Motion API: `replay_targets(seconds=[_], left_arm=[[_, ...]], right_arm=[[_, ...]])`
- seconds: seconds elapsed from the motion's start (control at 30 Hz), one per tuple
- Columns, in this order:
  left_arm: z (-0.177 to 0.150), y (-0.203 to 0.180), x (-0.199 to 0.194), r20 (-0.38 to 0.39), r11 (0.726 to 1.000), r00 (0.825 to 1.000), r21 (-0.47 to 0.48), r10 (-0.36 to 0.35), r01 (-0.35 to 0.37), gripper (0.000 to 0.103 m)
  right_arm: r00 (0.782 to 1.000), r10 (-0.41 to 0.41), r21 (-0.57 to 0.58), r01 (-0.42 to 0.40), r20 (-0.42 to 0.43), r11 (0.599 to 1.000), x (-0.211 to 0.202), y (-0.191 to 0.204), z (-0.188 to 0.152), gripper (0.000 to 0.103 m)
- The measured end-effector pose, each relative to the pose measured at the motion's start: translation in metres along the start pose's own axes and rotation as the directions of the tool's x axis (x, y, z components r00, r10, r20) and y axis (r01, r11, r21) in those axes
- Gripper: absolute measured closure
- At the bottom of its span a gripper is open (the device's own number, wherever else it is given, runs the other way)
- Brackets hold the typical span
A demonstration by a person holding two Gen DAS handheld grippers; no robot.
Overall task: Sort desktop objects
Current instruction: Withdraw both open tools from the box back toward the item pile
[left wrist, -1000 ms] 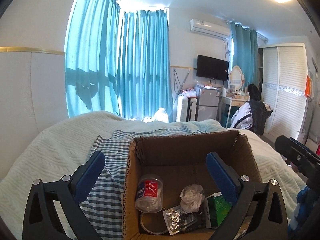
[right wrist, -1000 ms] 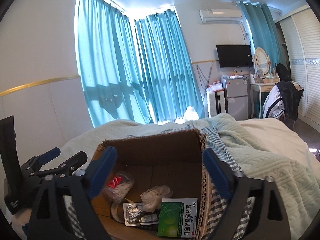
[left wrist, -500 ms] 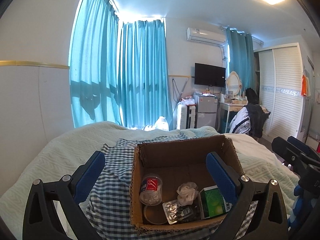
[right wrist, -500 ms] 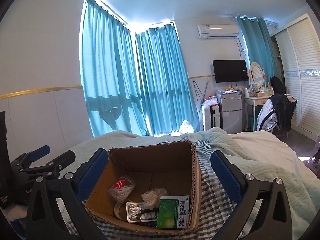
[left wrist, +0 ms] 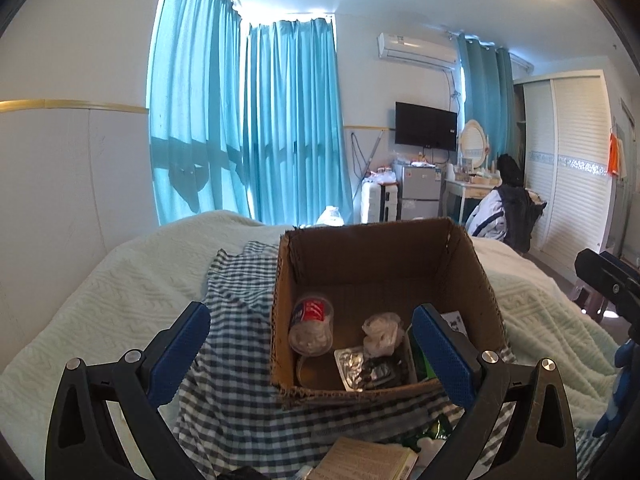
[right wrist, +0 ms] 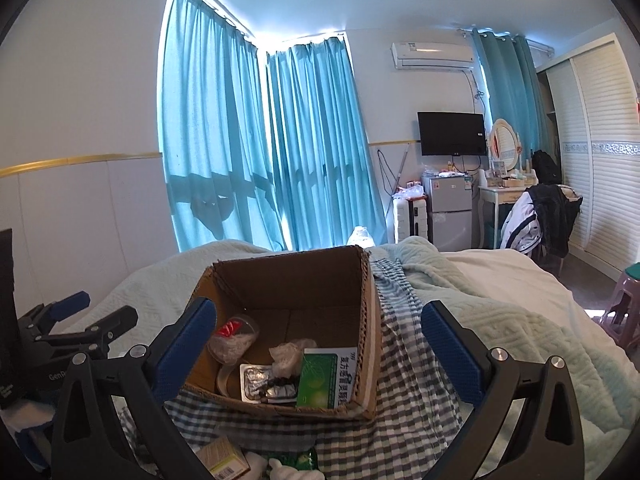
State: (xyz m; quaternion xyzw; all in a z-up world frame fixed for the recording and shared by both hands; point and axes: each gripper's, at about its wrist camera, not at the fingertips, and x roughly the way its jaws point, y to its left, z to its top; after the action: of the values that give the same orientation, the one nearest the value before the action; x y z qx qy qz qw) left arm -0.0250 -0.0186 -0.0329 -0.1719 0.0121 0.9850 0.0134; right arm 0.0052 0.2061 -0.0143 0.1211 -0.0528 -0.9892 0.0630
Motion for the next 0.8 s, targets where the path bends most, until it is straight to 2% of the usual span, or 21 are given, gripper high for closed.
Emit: replay_targets(seconds=[0.2,0.27,0.33,0.43,0.5,0.6,0.7,0.8], left_arm=[[-0.018,-0.007,-0.002,-0.027,1.0,1.0,0.015,-0.007,0.007,0.0],[-0.03,-0.007,-0.001,-0.028,1.0,1.0,0.013,0.004,-0.004,0.0],[-0.042,-0.01,0.007,-0.08,1.0,0.997,0.027,-0.006,0.008,0.0],[-0.058,-0.014,0.012,-0.135,0.998,0.99,0.026,-0.05,0.054,0.0],[-0.065,-0.021,0.014,-0.159,0.996,0.986,0.057,-0.058,0.068,0.0],[-0.077,-0.033,0.019,-0.204,0.989,0.976,0.115,-0.069,0.094,0.0],[-0.087,-0.043,0.024,-0.236,0.979,0.969,0.166,-0.073,0.114,0.0],[-0.096,-0.05,0.03,-0.279,0.97,0.958,0.202,-0.072,0.132,0.0]], right_arm=[[0.998,-0.004,-0.025,0.002,-0.055,1.0,-0.004,0.0,-0.021,0.0],[0.997,-0.023,-0.067,0.019,-0.069,0.998,-0.004,0.003,-0.03,0.0],[0.996,-0.044,-0.106,0.035,-0.083,0.994,-0.003,0.007,-0.038,0.0],[0.991,-0.015,-0.128,-0.002,-0.135,0.992,-0.001,0.01,-0.053,0.0],[0.985,-0.011,-0.144,-0.014,-0.171,0.989,0.003,0.011,-0.062,0.0],[0.97,-0.022,-0.172,-0.021,-0.242,0.985,0.013,0.013,-0.076,0.0],[0.941,-0.055,-0.172,-0.004,-0.333,0.985,0.028,0.008,-0.087,0.0],[0.911,-0.047,-0.139,-0.012,-0.41,0.99,0.041,0.001,-0.096,0.0]])
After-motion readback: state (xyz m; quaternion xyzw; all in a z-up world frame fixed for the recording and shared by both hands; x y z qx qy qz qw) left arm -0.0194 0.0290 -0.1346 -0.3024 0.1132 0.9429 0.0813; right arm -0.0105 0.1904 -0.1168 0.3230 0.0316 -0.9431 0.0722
